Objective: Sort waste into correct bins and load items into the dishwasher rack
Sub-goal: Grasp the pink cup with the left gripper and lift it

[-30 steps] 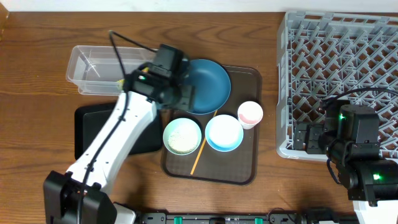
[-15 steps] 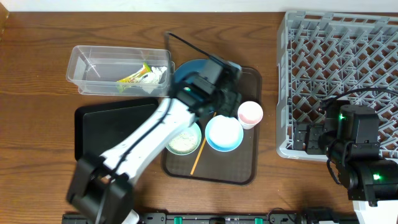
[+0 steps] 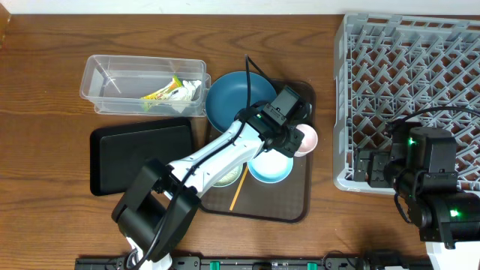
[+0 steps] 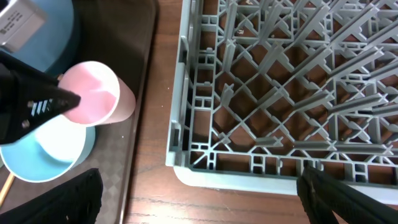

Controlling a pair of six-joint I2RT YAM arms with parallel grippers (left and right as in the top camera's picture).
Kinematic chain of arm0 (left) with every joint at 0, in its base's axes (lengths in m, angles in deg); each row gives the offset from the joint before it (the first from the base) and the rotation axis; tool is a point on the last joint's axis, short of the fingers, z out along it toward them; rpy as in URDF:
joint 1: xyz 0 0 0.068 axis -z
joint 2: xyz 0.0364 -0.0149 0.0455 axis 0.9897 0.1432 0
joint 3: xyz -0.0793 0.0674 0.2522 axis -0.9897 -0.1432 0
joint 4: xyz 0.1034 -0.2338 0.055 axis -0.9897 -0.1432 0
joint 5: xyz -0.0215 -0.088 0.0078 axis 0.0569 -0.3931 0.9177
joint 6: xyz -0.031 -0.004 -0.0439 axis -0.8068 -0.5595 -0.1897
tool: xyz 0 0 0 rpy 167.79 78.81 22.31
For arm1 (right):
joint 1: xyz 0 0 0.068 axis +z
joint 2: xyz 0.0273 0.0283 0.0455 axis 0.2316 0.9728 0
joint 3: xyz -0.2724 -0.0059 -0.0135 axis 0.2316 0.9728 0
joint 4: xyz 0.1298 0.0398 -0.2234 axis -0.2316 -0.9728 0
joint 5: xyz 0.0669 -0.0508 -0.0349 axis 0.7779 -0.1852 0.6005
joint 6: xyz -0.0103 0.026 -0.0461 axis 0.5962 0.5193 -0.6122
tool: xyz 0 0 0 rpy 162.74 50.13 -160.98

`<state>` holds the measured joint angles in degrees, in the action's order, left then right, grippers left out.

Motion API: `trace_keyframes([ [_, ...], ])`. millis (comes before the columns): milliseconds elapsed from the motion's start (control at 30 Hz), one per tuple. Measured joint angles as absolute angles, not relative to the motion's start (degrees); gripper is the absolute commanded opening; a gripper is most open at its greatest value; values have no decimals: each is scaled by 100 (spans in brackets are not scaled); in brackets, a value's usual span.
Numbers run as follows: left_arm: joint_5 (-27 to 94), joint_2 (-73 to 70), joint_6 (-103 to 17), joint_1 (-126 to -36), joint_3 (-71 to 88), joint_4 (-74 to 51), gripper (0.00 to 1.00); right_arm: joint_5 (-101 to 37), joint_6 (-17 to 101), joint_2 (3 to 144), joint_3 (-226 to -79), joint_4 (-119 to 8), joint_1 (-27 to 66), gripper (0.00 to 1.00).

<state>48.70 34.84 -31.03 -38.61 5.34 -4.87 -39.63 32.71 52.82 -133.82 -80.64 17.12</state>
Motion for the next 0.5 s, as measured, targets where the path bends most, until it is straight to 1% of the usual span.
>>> trace_keyframes([
  [33,4870,3484,-3094,-3865,534,-428,13,-3963,3271,5282,-13382,-8064,1712,99],
  [100,4870,3484,-3092,-3883,534,-334,7,-3963,3271,5282,-13382,-8064,1712,99],
  [367,4864,3473,-3142,-4049,534,-323,6,-3963,3271,5282,-13382,-8018,1712,99],
  [500,4735,3282,-3413,-4374,534,-350,6,-3968,3271,5293,-13382,-7714,1712,99],
])
